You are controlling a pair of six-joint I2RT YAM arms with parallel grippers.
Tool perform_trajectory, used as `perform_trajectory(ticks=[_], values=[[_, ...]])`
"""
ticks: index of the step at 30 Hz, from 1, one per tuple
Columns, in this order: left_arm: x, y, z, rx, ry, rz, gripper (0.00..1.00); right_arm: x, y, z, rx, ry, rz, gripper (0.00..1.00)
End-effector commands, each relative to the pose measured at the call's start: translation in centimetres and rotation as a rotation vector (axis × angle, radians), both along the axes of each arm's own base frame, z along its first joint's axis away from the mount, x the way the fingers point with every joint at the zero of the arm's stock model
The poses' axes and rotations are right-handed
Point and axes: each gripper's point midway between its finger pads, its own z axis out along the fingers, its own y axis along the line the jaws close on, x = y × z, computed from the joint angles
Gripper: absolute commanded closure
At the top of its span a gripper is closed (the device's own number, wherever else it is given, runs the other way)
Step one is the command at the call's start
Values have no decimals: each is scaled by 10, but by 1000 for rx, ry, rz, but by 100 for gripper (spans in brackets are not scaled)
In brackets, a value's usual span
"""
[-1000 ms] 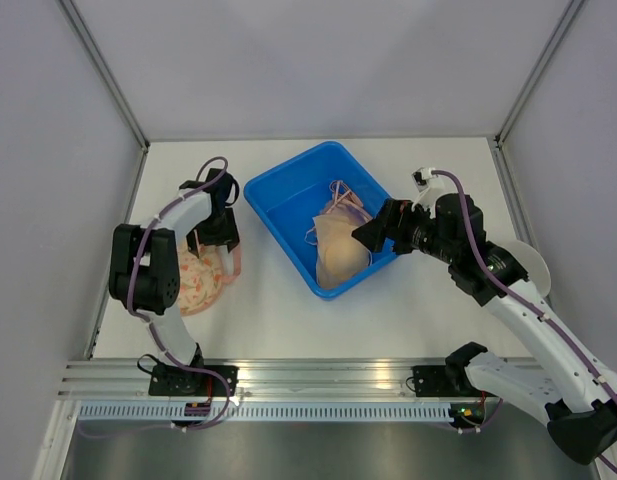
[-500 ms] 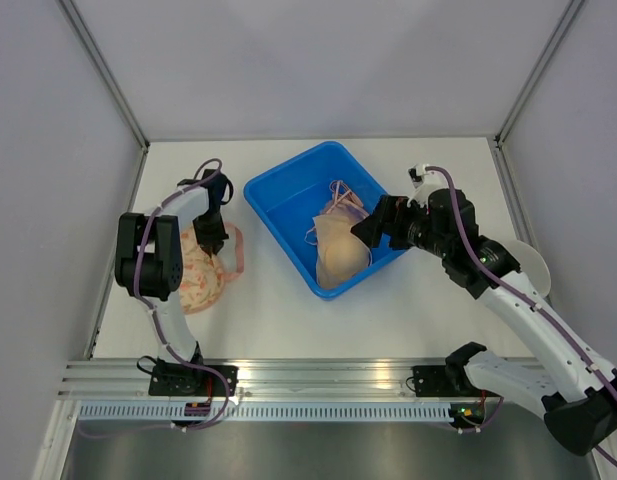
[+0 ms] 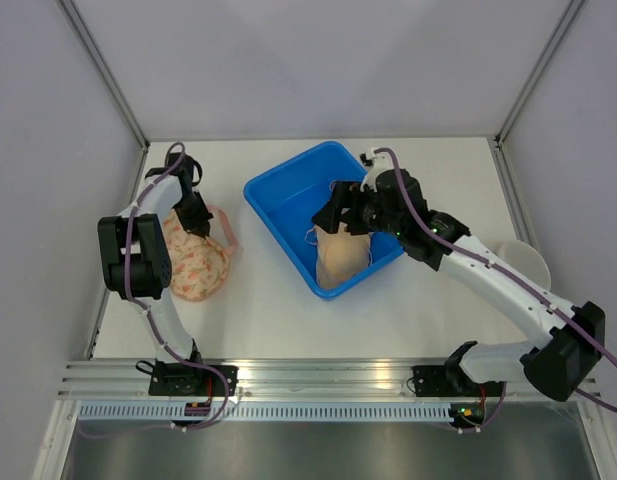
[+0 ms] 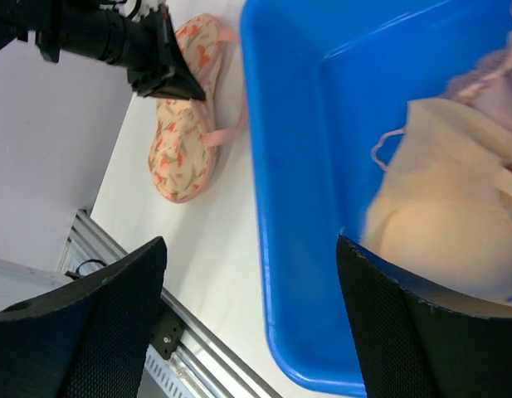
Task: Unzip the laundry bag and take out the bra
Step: Pick up the laundry bag at the center of the board, then place the laundry bag at the center of the board.
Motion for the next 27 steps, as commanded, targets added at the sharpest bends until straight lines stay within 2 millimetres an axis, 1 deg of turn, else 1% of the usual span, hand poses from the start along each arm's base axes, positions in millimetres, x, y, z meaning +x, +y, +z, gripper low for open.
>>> perform_trajectory(ticks=[1, 2, 3, 4, 5, 6, 7, 8, 9, 10, 11, 12, 13, 14, 15, 16, 17, 18, 19, 20, 21, 23, 24, 26, 27], values=[[22, -3, 31, -81, -106, 27, 98, 11, 38, 21, 35, -55, -16, 14], [24, -2, 33, -109, -114, 39, 98, 3, 55, 25, 44, -62, 15, 16], [27, -3, 36, -129, -121, 53, 98, 4, 69, 12, 33, -33, 25, 17], [28, -2, 37, -147, -125, 63, 98, 6, 78, 11, 35, -38, 14, 18], [30, -2, 40, -182, -134, 75, 98, -3, 96, 16, 51, -41, 42, 22], [32, -2, 41, -205, -140, 88, 98, -5, 106, 14, 48, -33, 51, 23], [33, -2, 43, -222, -144, 95, 98, -4, 120, -4, 27, 0, 53, 24], [35, -4, 44, -256, -152, 104, 98, -10, 135, 4, 40, -13, 64, 27], [36, -4, 47, -270, -158, 107, 98, -9, 147, -12, 18, 9, 65, 29], [37, -5, 48, -283, -163, 108, 98, -15, 158, -12, 32, 18, 66, 31], [37, -5, 50, -298, -167, 109, 98, -12, 165, -11, 43, 15, 54, 35], [38, -5, 52, -301, -172, 107, 98, -12, 173, -25, 33, 32, 48, 37], [39, -4, 54, -303, -176, 107, 98, -12, 183, -24, 67, 36, 45, 38], [39, -4, 55, -313, -179, 106, 98, -9, 187, -29, 75, 41, 28, 42], [39, -3, 56, -320, -181, 109, 98, -8, 194, -45, 58, 57, 26, 45], [38, -3, 57, -338, -182, 111, 98, -8, 201, -50, 64, 57, 29, 48], [37, -2, 58, -342, -187, 107, 98, -6, 207, -51, 65, 55, 33, 49], [36, -1, 58, -342, -186, 110, 98, -5, 214, -69, 37, 67, 35, 49], [36, -2, 59, -345, -188, 106, 98, -7, 220, -75, 21, 69, 39, 50], [35, -3, 59, -349, -187, 103, 98, -5, 225, -75, 20, 67, 38, 50], [34, -4, 59, -356, -188, 98, 98, -4, 229, -92, -5, 81, 34, 50], [33, -7, 59, -379, -184, 90, 98, -2, 236, -98, 0, 85, 34, 50], [32, -9, 60, -385, -185, 88, 98, 0, 239, -108, -11, 88, 33, 50], [32, -9, 63, -400, -193, 80, 98, 2, 246, -109, -4, 75, 26, 50], [31, -10, 66, -406, -200, 77, 98, 4, 248, -119, -23, 75, 25, 50]])
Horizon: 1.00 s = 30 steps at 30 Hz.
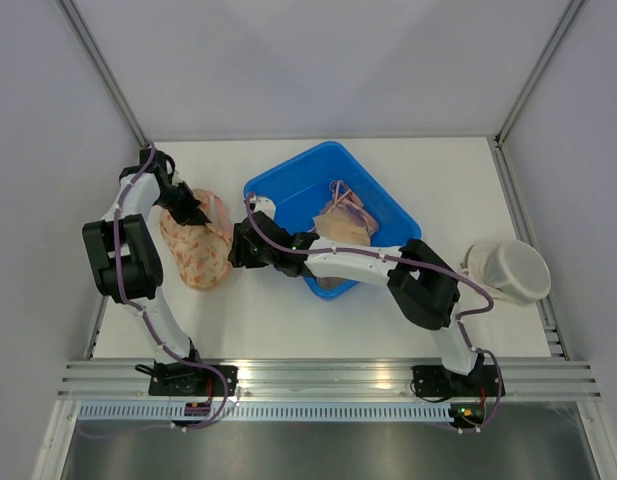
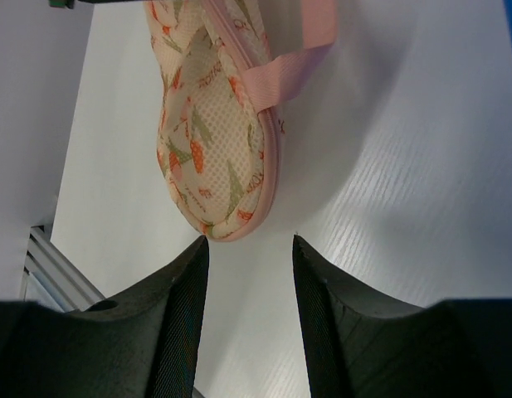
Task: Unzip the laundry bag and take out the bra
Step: Place the laundry bag at the center of the board.
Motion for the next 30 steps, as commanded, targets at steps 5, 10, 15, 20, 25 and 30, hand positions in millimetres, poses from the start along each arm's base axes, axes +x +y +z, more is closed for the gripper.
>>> perform_trajectory(ticks=[5, 10, 15, 20, 25, 30], values=[[9, -7, 42, -92, -128, -11, 98, 16, 31, 12, 56, -58, -36, 48], [7, -6, 43, -118, -131, -9, 98, 17, 38, -2, 49, -55, -34, 47], [6, -3, 42, -115, -132, -2, 97, 19, 45, -13, 41, -69, -8, 58], [7, 5, 52, -58, -164, 14, 72, 29, 47, -5, 30, -119, -21, 99], [-7, 34, 52, 126, -151, 88, 42, 38, 49, -4, 14, -122, -12, 100], [-20, 46, 46, 205, -136, 140, 37, 35, 46, -7, 15, -101, -7, 100]])
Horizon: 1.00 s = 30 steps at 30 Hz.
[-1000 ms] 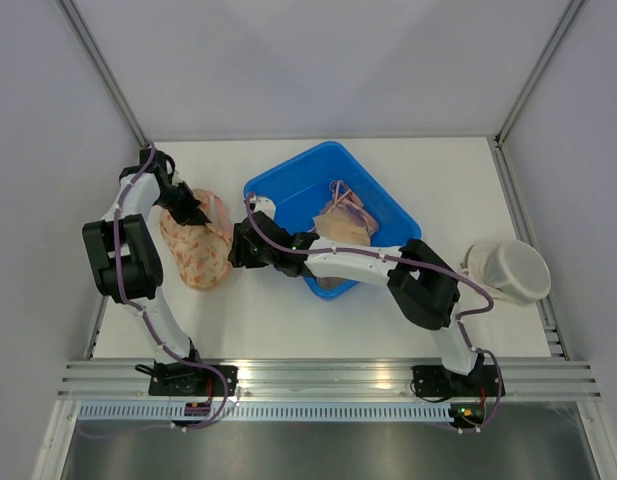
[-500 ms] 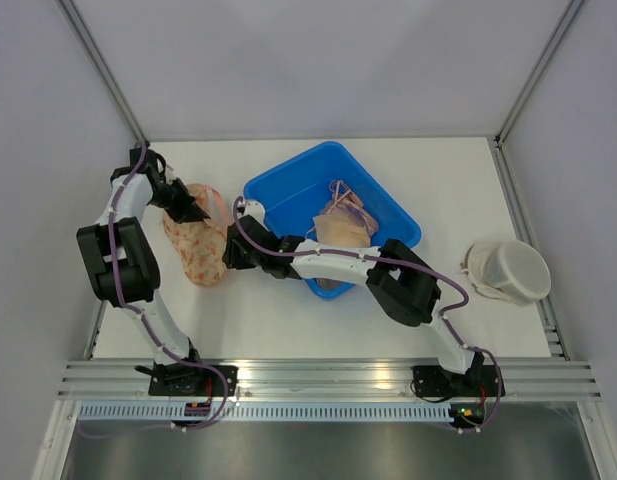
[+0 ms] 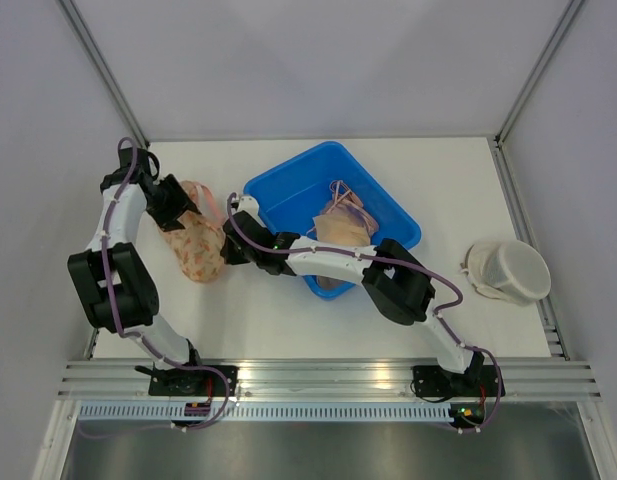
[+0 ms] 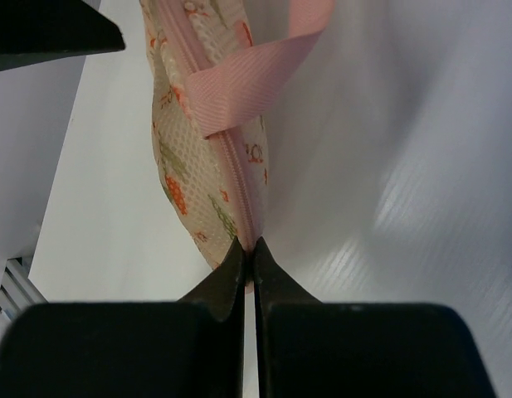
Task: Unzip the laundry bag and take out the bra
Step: Place the laundry bag at the center of the board.
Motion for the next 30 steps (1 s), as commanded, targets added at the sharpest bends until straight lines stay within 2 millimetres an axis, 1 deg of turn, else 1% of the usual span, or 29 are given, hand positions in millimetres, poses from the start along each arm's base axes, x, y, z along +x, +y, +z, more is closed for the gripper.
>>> perform_trajectory(ticks=[1, 2, 3, 6, 7, 8, 9, 11, 14, 15, 17, 18, 23, 25, 27, 30], values=[[-9, 19, -3, 92, 9, 81, 37, 8, 3, 16, 35, -22, -11, 100], [-11, 20, -3, 97, 12, 86, 37, 9, 2, 21, 40, -30, -21, 100], [-12, 20, -3, 102, 12, 90, 35, 10, 1, 22, 37, -33, -28, 100], [-20, 30, -1, 163, 11, 127, 29, 17, -1, 33, 32, -53, -36, 100], [-23, 32, 0, 176, 12, 131, 29, 19, -2, 32, 26, -53, -38, 100], [-24, 34, 4, 187, 1, 139, 28, 21, -3, 27, 18, -47, -40, 100], [-25, 34, 4, 192, 0, 141, 25, 20, -3, 24, 13, -34, -30, 99], [-26, 36, 8, 198, -10, 144, 24, 25, -5, 17, 10, -17, -21, 100], [-29, 35, 6, 190, -2, 141, 23, 30, -9, 6, -17, 1, -6, 100], [-30, 35, 6, 190, 0, 143, 22, 35, -13, 3, -33, 2, -5, 100], [-29, 36, 6, 193, -1, 141, 21, 34, -14, -3, -39, 18, 16, 100], [-30, 37, 6, 193, -1, 142, 21, 37, -15, -3, -38, 18, 23, 100], [-26, 33, 17, 181, -35, 118, 19, 31, -11, -4, -25, 29, 77, 100], [-26, 35, 22, 195, -49, 122, 19, 30, -10, -2, -24, 24, 88, 100], [-29, 39, 21, 215, -43, 131, 19, 30, -11, -1, -24, 21, 90, 100], [-33, 38, 12, 212, -16, 135, 20, 30, -11, 3, -24, 11, 95, 100]])
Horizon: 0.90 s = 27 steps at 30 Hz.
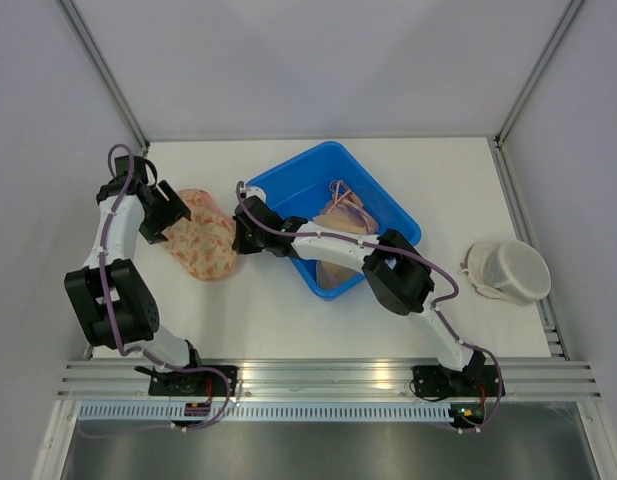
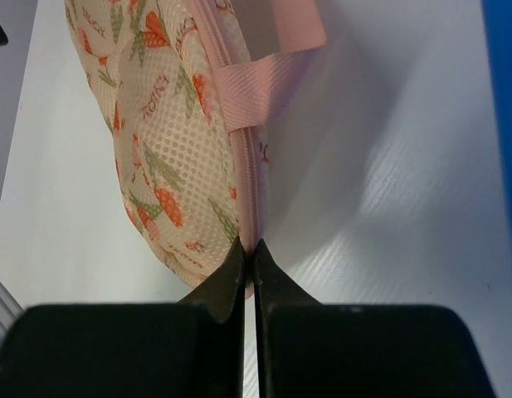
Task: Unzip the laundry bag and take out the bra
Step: Place the laundry bag at the center of the board.
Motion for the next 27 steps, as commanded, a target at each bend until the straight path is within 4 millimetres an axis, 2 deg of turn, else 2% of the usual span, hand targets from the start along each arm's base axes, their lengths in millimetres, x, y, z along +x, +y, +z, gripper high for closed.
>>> perform_trajectory(ticks=[1, 6, 7, 10, 11, 12, 14, 15, 16, 17, 19, 23, 27], values=[[-5, 4, 7, 23, -20, 19, 20, 1, 13, 27, 54, -51, 38, 100], [-6, 4, 3, 16, -9, 24, 21, -11, 20, 28, 54, -49, 147, 99], [-5, 3, 3, 14, -14, 26, 22, -13, 17, 20, 26, -37, 156, 100], [-9, -2, -4, -17, -7, 49, 21, -12, 16, 15, -10, -59, 184, 100], [-11, -7, -7, -49, -9, 52, 21, -5, 20, 23, -4, -89, 187, 100], [-17, -14, -17, -81, 6, 54, 21, 0, 21, 18, -13, -93, 180, 100], [-18, -21, -24, -115, -2, 49, 21, 9, 21, 17, -42, -104, 167, 100], [-23, -26, -31, -138, 14, 41, 21, 20, 27, 38, -16, -142, 169, 100], [-25, -27, -33, -142, 18, 40, 22, 25, 24, 30, -49, -142, 152, 100], [-26, -27, -35, -140, 24, 34, 22, 32, 27, 41, -33, -161, 147, 100], [-30, -28, -40, -141, 36, 34, 22, 33, 27, 44, -14, -151, 139, 100], [-31, -24, -46, -124, 49, 42, 22, 42, 27, 45, 21, -145, 112, 100], [-30, -22, -52, -125, 65, 56, 22, 50, 22, 30, -5, -124, 98, 100]])
